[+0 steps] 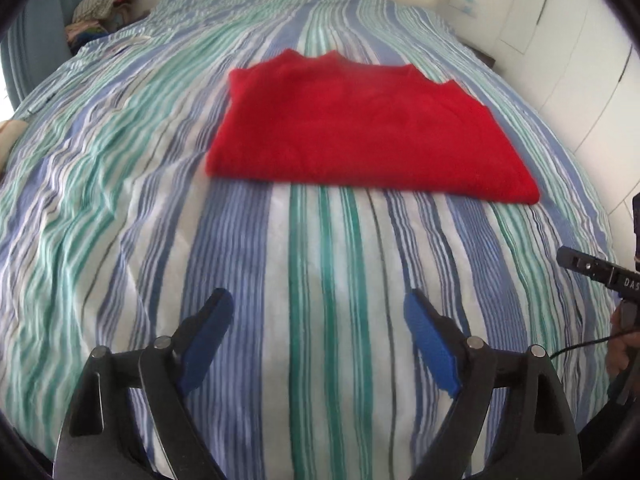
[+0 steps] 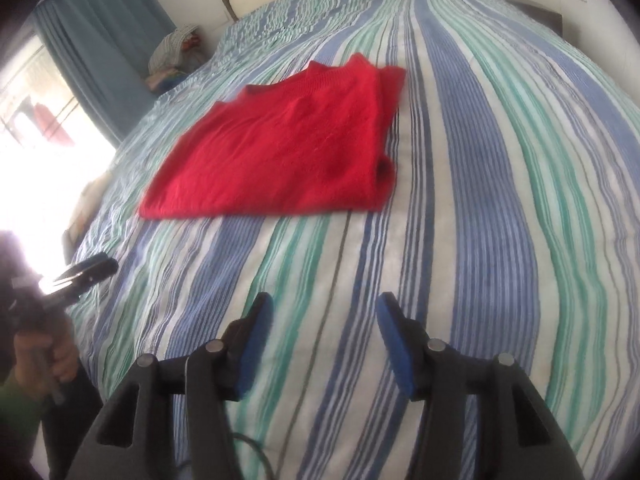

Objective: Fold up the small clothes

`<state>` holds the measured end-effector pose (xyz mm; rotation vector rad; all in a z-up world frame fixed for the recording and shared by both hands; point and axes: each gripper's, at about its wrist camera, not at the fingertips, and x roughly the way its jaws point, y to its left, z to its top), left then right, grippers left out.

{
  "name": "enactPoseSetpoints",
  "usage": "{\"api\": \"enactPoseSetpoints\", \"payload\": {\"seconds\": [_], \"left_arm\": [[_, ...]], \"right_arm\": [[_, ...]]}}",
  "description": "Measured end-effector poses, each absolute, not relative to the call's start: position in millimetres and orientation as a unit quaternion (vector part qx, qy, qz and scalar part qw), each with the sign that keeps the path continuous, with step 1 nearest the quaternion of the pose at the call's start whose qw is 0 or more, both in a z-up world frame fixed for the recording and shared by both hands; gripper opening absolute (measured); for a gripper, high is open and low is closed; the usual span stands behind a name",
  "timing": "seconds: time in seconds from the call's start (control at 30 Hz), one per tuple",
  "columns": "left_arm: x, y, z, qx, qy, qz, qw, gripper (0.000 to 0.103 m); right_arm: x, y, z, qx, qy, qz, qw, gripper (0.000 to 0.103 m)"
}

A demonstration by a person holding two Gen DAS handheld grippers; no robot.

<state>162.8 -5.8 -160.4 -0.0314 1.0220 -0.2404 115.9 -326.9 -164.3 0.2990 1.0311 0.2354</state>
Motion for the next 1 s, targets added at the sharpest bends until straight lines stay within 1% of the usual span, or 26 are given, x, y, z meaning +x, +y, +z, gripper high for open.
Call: {"api": "enactPoseSetpoints", "payload": {"seconds": [0.13, 0.2, 0.3, 0.37, 0.47, 0.53, 0.57, 0.63, 0.7, 0.77, 0.8, 0.9, 1.0], "left_arm": [[147, -2, -165, -0.026, 0.468, -0.112, 0.876, 0.089], [142, 4, -168, -0.026, 0.459, -0.103, 0.882, 0.089], [138, 14, -178, -0.035, 0.463, -0.091, 0.881, 0.089], [138, 17, -184, -0.04, 0.472, -0.09, 0.876, 0.088], [140, 17, -183, -0.036, 0.466, -0.088, 0.88, 0.089], [141, 19, -182, -0.035, 0.463, -0.085, 0.882, 0.089], [142, 20, -182, -0.037, 0.464, -0.084, 0.881, 0.089], [145, 24, -182, -0.046, 0.467, -0.084, 0.879, 0.089], [147, 29, -182, -0.054, 0.467, -0.082, 0.879, 0.089], [150, 34, -179, -0.057, 0.463, -0.077, 0.881, 0.089], [151, 37, -176, -0.058, 0.459, -0.072, 0.884, 0.089], [155, 53, -168, -0.072, 0.444, -0.053, 0.891, 0.089], [160, 74, -164, -0.095, 0.438, -0.03, 0.893, 0.089]], "right_arm": [[125, -332, -161, 0.174, 0.482, 0.113, 0.851, 0.056], [142, -344, -148, 0.192, 0.465, 0.105, 0.858, 0.067], [181, -364, -129, 0.226, 0.438, 0.089, 0.866, 0.077], [212, -377, -124, 0.258, 0.431, 0.085, 0.861, 0.081], [257, -389, -137, 0.303, 0.441, 0.075, 0.841, 0.081], [282, -389, -156, 0.327, 0.46, 0.078, 0.822, 0.08], [292, -386, -166, 0.328, 0.47, 0.073, 0.816, 0.077], [304, -379, -187, 0.332, 0.489, 0.07, 0.804, 0.065], [311, -368, -201, 0.324, 0.515, 0.09, 0.789, 0.023], [312, -360, -196, 0.29, 0.521, 0.08, 0.799, 0.014], [312, -358, -188, 0.284, 0.514, 0.074, 0.806, 0.012], [315, -340, -149, 0.274, 0.496, 0.075, 0.821, 0.011], [331, -296, -105, 0.254, 0.49, 0.109, 0.827, 0.011]]}}
